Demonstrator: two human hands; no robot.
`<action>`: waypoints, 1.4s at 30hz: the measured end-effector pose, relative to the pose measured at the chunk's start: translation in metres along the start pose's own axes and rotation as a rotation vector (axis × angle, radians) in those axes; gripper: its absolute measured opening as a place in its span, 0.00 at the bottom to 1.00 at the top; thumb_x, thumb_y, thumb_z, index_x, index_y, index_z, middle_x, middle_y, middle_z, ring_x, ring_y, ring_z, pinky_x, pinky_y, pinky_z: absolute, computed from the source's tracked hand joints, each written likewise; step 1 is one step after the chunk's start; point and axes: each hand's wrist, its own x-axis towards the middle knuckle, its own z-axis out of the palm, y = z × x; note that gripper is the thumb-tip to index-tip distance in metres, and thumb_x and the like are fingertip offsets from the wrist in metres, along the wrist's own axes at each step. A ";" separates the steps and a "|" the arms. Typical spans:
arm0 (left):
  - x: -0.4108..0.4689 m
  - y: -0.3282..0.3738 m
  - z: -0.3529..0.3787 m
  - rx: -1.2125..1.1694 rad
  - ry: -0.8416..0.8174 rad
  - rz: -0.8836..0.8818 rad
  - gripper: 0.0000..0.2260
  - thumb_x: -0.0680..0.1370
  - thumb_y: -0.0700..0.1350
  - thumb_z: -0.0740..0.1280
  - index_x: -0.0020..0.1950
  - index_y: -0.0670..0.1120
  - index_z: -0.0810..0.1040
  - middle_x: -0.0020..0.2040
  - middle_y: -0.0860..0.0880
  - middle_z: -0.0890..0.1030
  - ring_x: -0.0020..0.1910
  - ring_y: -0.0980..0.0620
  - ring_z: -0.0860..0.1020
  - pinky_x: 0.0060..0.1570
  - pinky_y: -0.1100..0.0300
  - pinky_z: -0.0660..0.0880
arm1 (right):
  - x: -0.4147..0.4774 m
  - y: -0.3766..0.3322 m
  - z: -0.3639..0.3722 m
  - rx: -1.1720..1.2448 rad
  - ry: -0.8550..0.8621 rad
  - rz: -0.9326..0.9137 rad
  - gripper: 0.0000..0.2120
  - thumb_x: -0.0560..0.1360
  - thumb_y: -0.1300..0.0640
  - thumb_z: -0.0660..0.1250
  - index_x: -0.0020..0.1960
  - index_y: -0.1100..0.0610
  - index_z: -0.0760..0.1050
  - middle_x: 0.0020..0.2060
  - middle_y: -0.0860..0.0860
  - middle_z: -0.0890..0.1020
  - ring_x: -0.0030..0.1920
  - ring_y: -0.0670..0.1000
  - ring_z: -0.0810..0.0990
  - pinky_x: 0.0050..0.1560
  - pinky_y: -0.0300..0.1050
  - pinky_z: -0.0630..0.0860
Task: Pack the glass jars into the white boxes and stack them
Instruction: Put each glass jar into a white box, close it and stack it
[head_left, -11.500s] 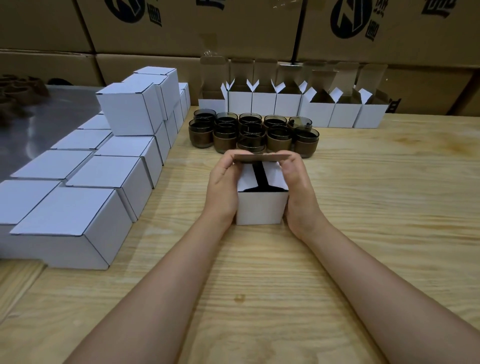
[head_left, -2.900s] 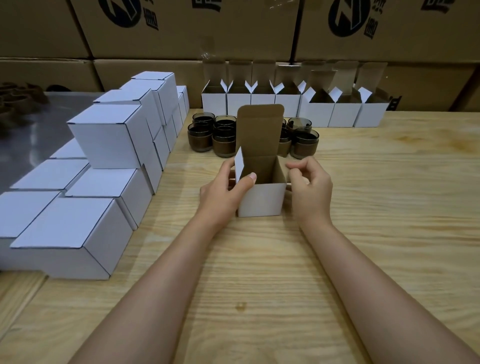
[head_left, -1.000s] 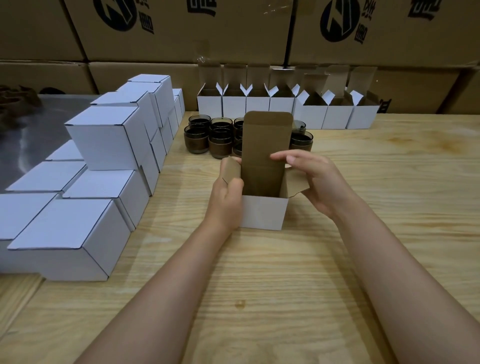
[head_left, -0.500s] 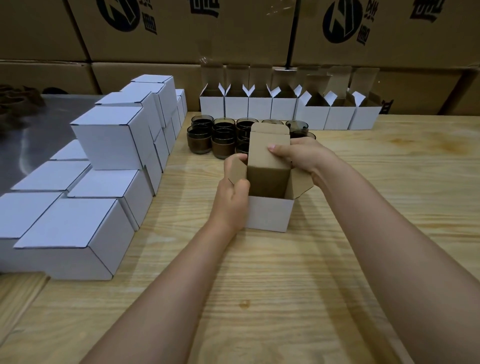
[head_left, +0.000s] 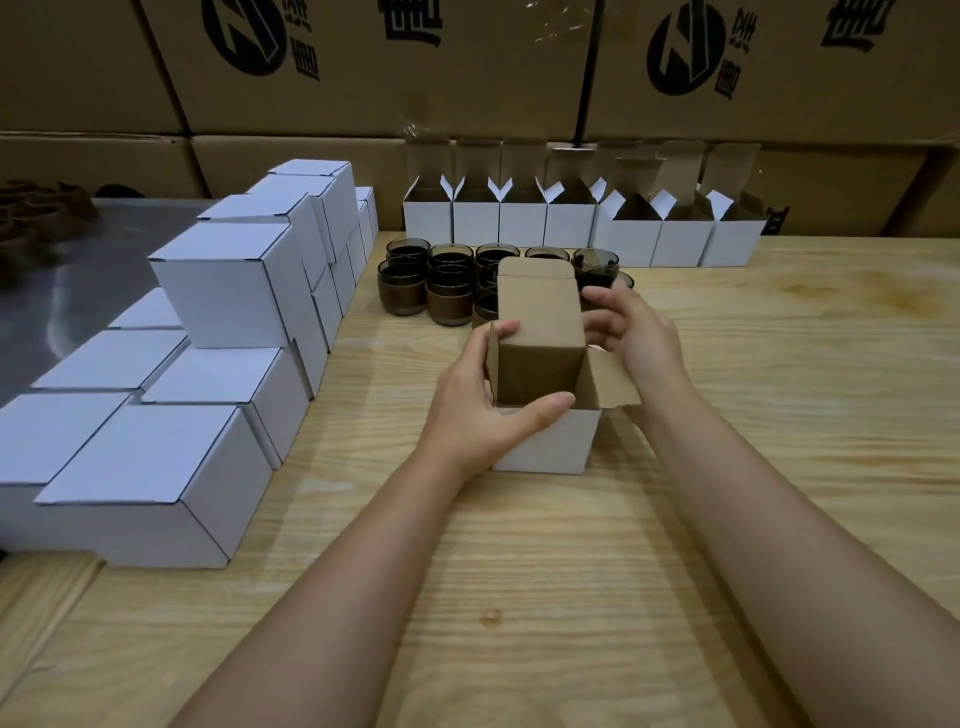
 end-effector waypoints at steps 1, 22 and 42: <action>0.000 -0.001 -0.002 0.013 0.037 0.011 0.34 0.61 0.64 0.72 0.64 0.53 0.70 0.57 0.62 0.75 0.55 0.69 0.74 0.50 0.75 0.71 | 0.002 0.001 0.002 0.106 0.048 0.020 0.11 0.79 0.54 0.61 0.51 0.58 0.80 0.30 0.50 0.82 0.31 0.47 0.79 0.30 0.36 0.75; 0.010 -0.024 -0.042 -0.014 0.246 -0.146 0.34 0.63 0.59 0.76 0.66 0.54 0.69 0.57 0.60 0.73 0.52 0.69 0.75 0.41 0.75 0.74 | 0.011 0.030 0.006 -0.793 -0.124 -0.381 0.08 0.73 0.53 0.71 0.41 0.53 0.73 0.46 0.42 0.72 0.50 0.42 0.69 0.41 0.21 0.62; 0.014 -0.028 -0.030 -0.056 -0.201 -0.165 0.46 0.61 0.52 0.81 0.71 0.66 0.58 0.71 0.54 0.69 0.66 0.57 0.72 0.59 0.67 0.74 | 0.000 -0.026 -0.021 -0.334 0.084 -0.314 0.30 0.68 0.50 0.76 0.67 0.52 0.71 0.57 0.48 0.76 0.54 0.44 0.76 0.45 0.32 0.71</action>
